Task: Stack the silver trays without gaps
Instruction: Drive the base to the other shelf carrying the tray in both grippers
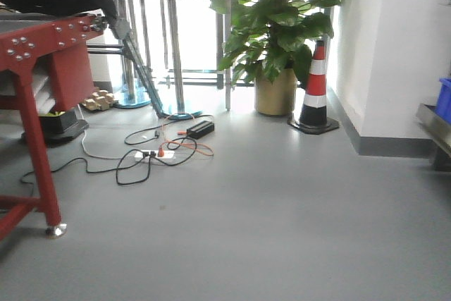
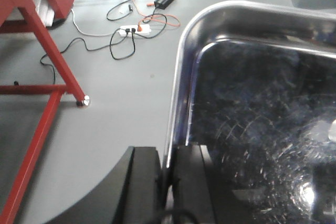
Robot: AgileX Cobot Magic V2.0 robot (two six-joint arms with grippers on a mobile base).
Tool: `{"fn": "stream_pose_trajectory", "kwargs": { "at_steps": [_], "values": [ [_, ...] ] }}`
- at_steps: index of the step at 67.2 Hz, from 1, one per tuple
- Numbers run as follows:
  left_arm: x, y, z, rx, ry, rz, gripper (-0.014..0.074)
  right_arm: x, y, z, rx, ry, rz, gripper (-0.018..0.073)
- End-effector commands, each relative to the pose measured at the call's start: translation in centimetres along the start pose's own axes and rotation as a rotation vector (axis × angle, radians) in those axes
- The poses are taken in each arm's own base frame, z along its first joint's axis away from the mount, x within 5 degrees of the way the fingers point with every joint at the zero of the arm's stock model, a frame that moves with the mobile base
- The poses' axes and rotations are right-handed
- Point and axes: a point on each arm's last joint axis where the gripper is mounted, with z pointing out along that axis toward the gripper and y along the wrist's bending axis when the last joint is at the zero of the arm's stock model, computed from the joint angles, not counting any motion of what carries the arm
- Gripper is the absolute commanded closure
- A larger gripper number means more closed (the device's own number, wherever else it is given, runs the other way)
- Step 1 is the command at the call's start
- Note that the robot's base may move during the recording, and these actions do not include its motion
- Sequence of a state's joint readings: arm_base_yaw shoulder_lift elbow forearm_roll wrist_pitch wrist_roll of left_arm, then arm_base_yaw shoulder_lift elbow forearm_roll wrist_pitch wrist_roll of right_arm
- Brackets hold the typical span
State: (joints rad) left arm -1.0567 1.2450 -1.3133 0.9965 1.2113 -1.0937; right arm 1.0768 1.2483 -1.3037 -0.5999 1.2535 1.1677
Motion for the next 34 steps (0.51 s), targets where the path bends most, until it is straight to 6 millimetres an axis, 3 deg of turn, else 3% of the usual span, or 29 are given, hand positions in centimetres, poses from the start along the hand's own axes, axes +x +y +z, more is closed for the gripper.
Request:
{"fn": "stream_pose_trajectory", "kwargs": {
  "at_steps": [1, 34],
  "values": [
    [-0.53, -0.13, -0.14, 0.015, -0.055, 0.007, 0.0614, -0.17, 0.42, -0.35, -0.044, -0.016, -0.018, 0.0574],
    [-0.58, -0.10, -0.11, 0.013, -0.059, 0.008, 0.0614, -0.38, 1.04, -0.43, -0.110, -0.044, -0.020, 0.0574]
  ]
}}
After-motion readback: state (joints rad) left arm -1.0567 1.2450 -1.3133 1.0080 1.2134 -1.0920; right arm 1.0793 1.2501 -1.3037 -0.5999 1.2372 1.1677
